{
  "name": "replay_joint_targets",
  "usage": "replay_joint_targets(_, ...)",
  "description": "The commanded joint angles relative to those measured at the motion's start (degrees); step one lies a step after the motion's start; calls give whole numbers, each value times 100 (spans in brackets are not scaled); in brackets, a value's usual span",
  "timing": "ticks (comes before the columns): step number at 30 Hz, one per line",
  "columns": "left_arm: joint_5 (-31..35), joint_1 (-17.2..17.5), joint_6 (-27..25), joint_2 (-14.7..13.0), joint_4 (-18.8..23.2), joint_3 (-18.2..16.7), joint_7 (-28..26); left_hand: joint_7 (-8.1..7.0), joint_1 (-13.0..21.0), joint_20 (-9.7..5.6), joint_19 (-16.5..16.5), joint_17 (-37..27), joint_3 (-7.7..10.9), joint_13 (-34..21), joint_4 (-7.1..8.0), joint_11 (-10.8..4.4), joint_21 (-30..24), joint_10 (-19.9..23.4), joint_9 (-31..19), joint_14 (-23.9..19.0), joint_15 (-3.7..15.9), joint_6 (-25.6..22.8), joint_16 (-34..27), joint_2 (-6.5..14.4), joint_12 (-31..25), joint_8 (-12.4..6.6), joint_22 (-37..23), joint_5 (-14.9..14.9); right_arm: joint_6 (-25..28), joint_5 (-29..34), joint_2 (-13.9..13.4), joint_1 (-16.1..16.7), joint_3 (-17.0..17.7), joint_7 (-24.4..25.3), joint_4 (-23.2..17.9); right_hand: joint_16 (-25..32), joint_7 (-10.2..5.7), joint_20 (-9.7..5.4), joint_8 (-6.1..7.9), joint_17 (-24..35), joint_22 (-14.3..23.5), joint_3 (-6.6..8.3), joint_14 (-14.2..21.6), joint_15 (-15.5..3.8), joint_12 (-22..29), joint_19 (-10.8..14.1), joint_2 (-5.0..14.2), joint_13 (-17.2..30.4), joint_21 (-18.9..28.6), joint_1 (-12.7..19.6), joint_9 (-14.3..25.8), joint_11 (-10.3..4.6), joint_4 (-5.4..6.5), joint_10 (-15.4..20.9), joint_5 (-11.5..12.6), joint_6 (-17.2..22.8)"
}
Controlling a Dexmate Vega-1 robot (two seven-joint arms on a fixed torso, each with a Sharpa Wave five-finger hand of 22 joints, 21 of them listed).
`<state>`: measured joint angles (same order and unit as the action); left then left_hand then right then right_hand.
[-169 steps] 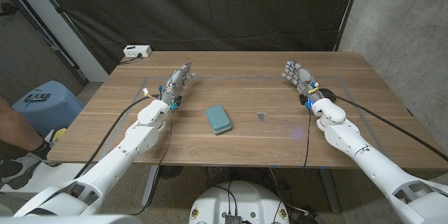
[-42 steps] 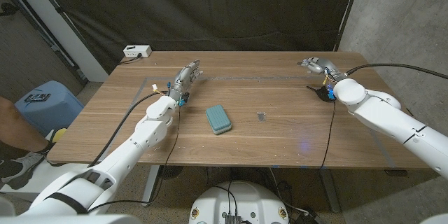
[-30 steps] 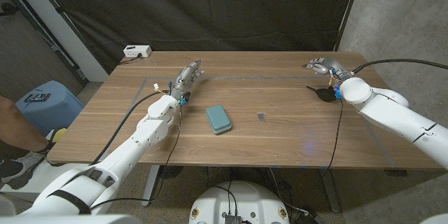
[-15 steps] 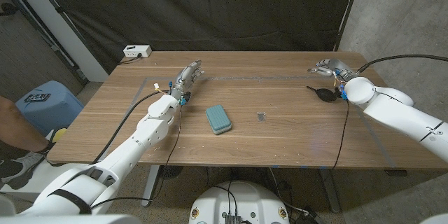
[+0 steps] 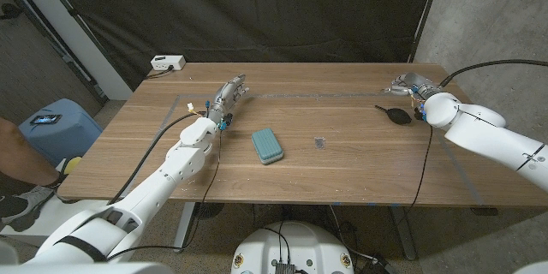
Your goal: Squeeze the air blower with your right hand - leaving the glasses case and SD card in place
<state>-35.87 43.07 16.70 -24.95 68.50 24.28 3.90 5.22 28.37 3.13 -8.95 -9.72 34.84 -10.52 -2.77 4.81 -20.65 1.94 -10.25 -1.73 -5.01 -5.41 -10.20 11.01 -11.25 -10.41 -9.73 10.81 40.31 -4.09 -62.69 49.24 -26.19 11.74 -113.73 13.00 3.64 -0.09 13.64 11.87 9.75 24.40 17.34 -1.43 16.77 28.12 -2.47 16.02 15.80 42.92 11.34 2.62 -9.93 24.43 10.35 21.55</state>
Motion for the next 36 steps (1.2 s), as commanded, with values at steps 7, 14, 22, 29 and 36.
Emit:
replay_joint_targets(7, -40, 135, -41, -65, 177, -41, -77, 10, 67, 21, -59, -20, 10, -25, -27, 36, 11, 27, -19, -26, -51, -57, -42, -10, -42, -34, -19, 31, 880, 878, -382, -462, -660, -753, -156, 17, -7, -13, -13, 26, 15, -53, 34, -19, 47, 44, -92, 49, -59, 49, 32, -36, 30, 10, -5, 30)
replay_joint_targets(14, -24, 175, -58, -85, 256, -37, -120, 8, 70, 16, -66, -20, 7, -25, -28, 35, 24, 30, -20, -29, -53, -66, -43, -9, -42, -36, -19, 32, 1045, 1070, -441, -595, -825, -1075, -58, 3, 0, -16, -37, 33, 16, -81, -2, -13, 36, 26, -123, 71, -91, 55, 33, -18, 42, -38, -1, 2)
replay_joint_targets(22, -35, 190, -102, -110, 310, -36, -117, 6, 74, 21, -75, -20, 3, -25, -28, 37, 41, 30, -21, -28, -56, -81, -43, -7, -42, -39, -20, 32, 1204, 1387, -438, -846, -1136, -1503, 80, -28, 7, 5, -71, 45, 19, -128, -88, 39, 3, -54, -164, 97, -157, 39, 34, 2, 67, -135, 7, -45)
replay_joint_targets(29, -22, 165, -108, -106, 302, -24, -113, 0, 74, 15, -83, -21, -2, -25, -26, 39, 55, 27, -21, -33, -54, -102, -44, -7, -39, -44, -20, 32, 1341, 1481, -390, -1050, -1271, -1910, 185, -56, 23, 27, -110, 60, 21, -190, -188, 69, -51, -154, -214, 124, -233, -8, 35, 18, 101, -267, 21, -120)
replay_joint_targets(36, -22, 158, -95, -97, 289, -26, -115, 1, 74, 19, -88, -22, -6, -25, -23, 36, 68, 22, -22, -26, -48, -103, -42, -5, -37, -41, -21, 31, 1449, 1536, -323, -1174, -1343, -2090, 187, -63, 34, 56, -118, 69, 23, -215, -228, 85, -66, -195, -222, 138, -264, -34, 35, 38, 119, -296, 27, -133)
